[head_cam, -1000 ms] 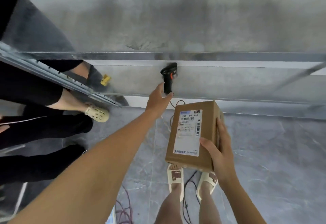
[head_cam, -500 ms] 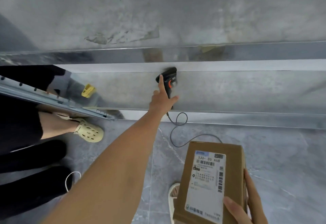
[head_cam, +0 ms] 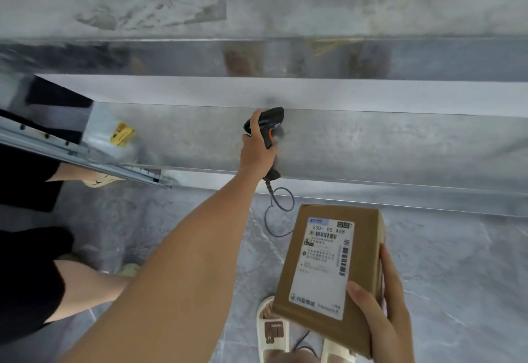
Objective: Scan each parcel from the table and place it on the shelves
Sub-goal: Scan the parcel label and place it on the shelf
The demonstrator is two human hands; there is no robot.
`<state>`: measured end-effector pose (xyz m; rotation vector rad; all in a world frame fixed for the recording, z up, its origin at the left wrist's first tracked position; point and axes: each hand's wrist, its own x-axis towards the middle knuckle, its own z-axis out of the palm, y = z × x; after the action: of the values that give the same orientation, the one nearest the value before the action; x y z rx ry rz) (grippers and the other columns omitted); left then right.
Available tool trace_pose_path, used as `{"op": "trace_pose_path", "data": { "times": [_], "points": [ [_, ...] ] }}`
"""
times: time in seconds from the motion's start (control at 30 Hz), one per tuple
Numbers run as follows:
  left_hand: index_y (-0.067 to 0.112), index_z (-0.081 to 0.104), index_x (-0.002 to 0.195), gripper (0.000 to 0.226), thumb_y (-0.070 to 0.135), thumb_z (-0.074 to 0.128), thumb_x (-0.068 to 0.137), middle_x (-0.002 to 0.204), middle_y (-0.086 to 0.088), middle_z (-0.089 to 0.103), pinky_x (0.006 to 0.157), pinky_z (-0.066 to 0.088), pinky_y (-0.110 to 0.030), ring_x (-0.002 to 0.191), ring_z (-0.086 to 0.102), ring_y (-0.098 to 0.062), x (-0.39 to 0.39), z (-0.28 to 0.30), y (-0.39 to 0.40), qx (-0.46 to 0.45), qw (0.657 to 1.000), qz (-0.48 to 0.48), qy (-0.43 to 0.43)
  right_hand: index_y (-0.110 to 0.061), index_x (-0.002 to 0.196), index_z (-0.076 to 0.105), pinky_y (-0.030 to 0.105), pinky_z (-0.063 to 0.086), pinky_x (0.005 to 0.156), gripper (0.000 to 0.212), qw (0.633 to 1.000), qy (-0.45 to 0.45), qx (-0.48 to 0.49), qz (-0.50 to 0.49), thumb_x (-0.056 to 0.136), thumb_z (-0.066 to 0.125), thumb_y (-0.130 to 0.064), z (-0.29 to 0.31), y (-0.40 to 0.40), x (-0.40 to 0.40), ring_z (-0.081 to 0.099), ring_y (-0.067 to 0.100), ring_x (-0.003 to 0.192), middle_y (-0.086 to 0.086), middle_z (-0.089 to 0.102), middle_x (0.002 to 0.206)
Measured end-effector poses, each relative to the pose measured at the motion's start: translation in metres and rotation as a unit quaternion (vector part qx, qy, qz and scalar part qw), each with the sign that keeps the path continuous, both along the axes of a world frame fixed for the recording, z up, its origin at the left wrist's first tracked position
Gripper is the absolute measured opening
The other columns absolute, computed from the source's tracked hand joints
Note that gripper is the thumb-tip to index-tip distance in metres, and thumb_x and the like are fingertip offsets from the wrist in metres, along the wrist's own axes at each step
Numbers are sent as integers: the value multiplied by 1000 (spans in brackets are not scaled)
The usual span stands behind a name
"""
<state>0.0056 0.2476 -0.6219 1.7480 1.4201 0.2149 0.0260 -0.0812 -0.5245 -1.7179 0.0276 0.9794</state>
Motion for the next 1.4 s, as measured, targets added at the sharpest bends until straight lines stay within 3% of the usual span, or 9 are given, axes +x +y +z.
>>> {"op": "trace_pose_path", "data": {
  "times": [0.23,0.4,0.63,0.8,0.9,1.0,1.1,1.23,1.4],
  "points": [
    [18,24,156,79,0,63,90,118,-21,64,69,45,-32,93,65,-37,-33,85,-40,13,999,-28,-18,-55,145,40,54,50,104,81,999,-18,2,52,72,71,-37,58,6,3,51,22,135,-9,42,154],
    [21,25,155,80,-2,63,89,130,-17,61,77,52,-35,97,63,-33,-63,172,-80,8,1000,8,-26,-49,151,36,53,48,106,85,997,-21,8,75,74,71,-39,125,-5,6,48,23,138,-4,39,157],
    [33,28,154,77,14,69,93,123,7,56,76,43,-15,105,58,-14,-106,277,-164,20,987,112,-113,-45,154,31,54,39,114,92,988,-65,23,137,71,69,-51,224,-27,11,39,20,145,-5,34,160],
    [30,28,158,79,21,73,93,115,38,49,78,33,9,94,49,33,-119,354,-215,82,968,135,-193,-44,155,29,54,34,117,97,977,-120,39,173,66,65,-60,277,-52,31,35,18,146,-6,29,162],
    [35,24,157,76,25,69,97,117,44,40,78,32,10,95,43,39,-112,395,-243,97,958,140,-230,-44,155,29,54,33,118,99,972,-140,57,179,65,64,-62,300,-64,44,32,17,148,-7,28,163],
    [38,31,150,66,18,67,98,116,45,46,77,40,4,98,53,29,-97,425,-262,115,946,143,-268,-42,155,30,53,32,119,99,967,-169,75,175,64,63,-63,319,-68,54,32,15,147,-8,27,163],
    [28,36,148,63,6,66,97,100,42,61,65,55,-15,81,68,3,-84,443,-271,116,941,130,-291,-42,156,29,52,30,120,100,961,-200,78,175,63,60,-65,334,-65,63,31,14,145,-9,24,164],
    [40,39,141,64,5,67,96,106,26,67,52,58,-28,74,74,-21,-75,460,-273,91,928,116,-343,-48,155,24,55,29,120,98,952,-239,78,173,66,56,-68,349,-57,71,28,16,146,-11,19,166],
    [52,44,132,64,10,72,93,107,1,70,52,56,-28,61,70,-20,-66,474,-265,75,906,146,-391,-63,147,16,55,25,118,87,935,-309,54,168,68,51,-70,361,-39,77,25,24,147,-14,12,168]
  ]
}}
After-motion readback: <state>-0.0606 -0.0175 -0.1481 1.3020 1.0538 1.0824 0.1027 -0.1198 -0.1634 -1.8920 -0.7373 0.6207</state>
